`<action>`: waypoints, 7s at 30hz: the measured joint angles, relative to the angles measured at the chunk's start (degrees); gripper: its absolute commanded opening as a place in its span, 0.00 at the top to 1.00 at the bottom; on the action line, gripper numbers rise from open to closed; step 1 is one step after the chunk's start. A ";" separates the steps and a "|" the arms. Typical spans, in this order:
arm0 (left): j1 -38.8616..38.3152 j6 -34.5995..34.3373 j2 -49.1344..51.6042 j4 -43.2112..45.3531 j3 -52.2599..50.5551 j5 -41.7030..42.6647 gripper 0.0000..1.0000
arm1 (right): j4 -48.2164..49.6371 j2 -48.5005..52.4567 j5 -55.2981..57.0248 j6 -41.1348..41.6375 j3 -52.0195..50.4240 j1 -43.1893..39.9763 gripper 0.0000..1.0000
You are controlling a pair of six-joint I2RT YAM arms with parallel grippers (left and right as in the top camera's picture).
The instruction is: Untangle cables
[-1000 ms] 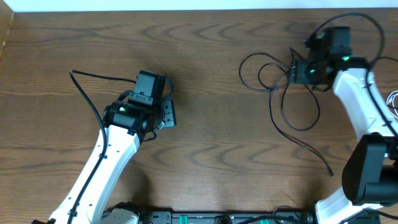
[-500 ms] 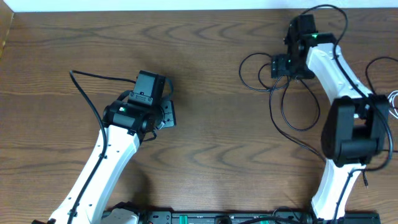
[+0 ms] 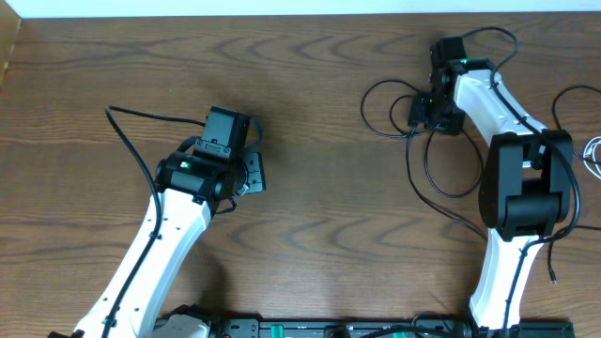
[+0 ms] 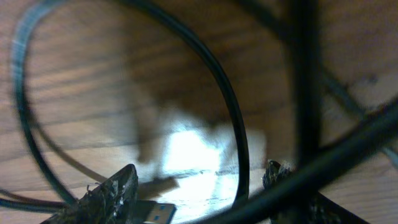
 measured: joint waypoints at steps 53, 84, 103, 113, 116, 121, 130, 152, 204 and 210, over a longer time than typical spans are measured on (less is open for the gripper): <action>0.00 0.00 0.00 -0.52 0.00 0.00 0.38 | -18.64 4.76 3.30 -12.96 36.00 -36.61 0.29; 0.00 0.70 4.72 -10.32 5.42 0.02 0.08 | -45.75 -6.43 -6.91 -24.52 35.56 -8.33 0.01; 0.00 1.18 4.72 -18.05 9.09 -0.07 0.07 | -5.79 -55.84 -8.33 -23.06 -26.45 -8.33 0.01; -0.02 1.75 -12.55 -11.30 0.76 -4.52 0.07 | -2.78 -70.23 -8.07 -20.81 -38.80 -8.33 0.01; -0.04 1.73 -24.57 -6.86 -6.16 -5.01 0.07 | -1.03 -76.56 -7.61 -20.59 -41.90 -8.33 0.01; 0.00 1.73 -44.59 -5.46 -14.56 -5.73 0.07 | -1.42 -83.91 -7.43 -20.55 -45.20 -8.33 0.01; 0.00 1.73 -52.28 -5.22 -15.06 -5.84 0.07 | -2.19 -83.95 -7.43 -20.55 -45.66 -8.33 0.01; 0.00 1.73 -52.30 -5.18 -15.08 -5.86 0.07 | 15.72 -96.67 -6.36 -20.59 -54.49 -6.97 0.01; 0.00 1.73 -52.30 -5.18 -15.19 -5.86 0.07 | 47.69 -125.52 -5.29 -21.70 -94.66 -0.61 0.01; 5.92 2.45 -52.70 -3.76 -17.29 -4.74 0.07 | 47.71 -125.52 -5.29 -21.70 -94.66 -0.61 0.01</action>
